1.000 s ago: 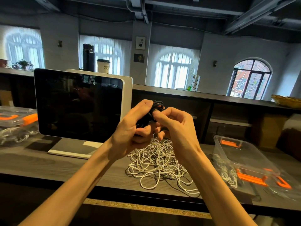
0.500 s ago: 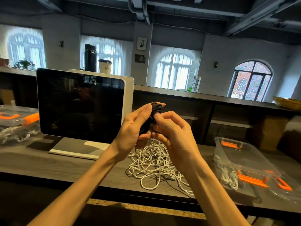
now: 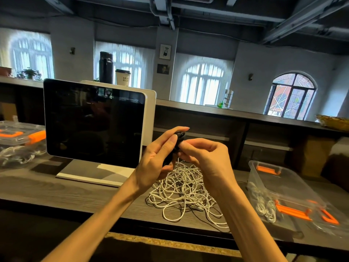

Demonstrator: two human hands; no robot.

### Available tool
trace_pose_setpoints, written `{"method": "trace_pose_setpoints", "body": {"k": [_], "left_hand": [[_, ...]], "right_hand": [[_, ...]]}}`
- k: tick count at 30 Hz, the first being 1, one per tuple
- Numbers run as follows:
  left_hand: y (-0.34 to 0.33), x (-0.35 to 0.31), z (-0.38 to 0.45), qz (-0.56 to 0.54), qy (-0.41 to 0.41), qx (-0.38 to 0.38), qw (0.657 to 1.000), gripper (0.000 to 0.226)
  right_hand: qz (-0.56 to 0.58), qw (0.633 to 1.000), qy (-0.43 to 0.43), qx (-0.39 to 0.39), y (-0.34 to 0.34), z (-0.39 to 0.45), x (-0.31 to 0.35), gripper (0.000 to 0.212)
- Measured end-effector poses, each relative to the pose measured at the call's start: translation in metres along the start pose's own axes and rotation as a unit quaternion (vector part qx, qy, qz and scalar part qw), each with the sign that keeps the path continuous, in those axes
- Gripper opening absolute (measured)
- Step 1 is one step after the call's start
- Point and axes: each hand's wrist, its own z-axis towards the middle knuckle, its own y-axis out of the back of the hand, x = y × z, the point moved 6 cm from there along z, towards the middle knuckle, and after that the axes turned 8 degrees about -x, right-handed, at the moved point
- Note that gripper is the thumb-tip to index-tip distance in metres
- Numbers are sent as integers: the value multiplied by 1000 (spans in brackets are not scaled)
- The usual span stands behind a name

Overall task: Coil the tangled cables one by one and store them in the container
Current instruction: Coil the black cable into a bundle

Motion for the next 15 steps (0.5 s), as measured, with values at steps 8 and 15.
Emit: {"method": "trace_pose_setpoints", "body": {"k": [8, 15], "left_hand": [[-10, 7, -5, -246, 162, 35, 955, 45], [-34, 13, -10, -354, 253, 109, 894, 40]], "right_hand": [[-126, 963, 236, 29, 2, -13, 13, 17], [-179, 928, 328, -7, 10, -12, 16, 37]]}}
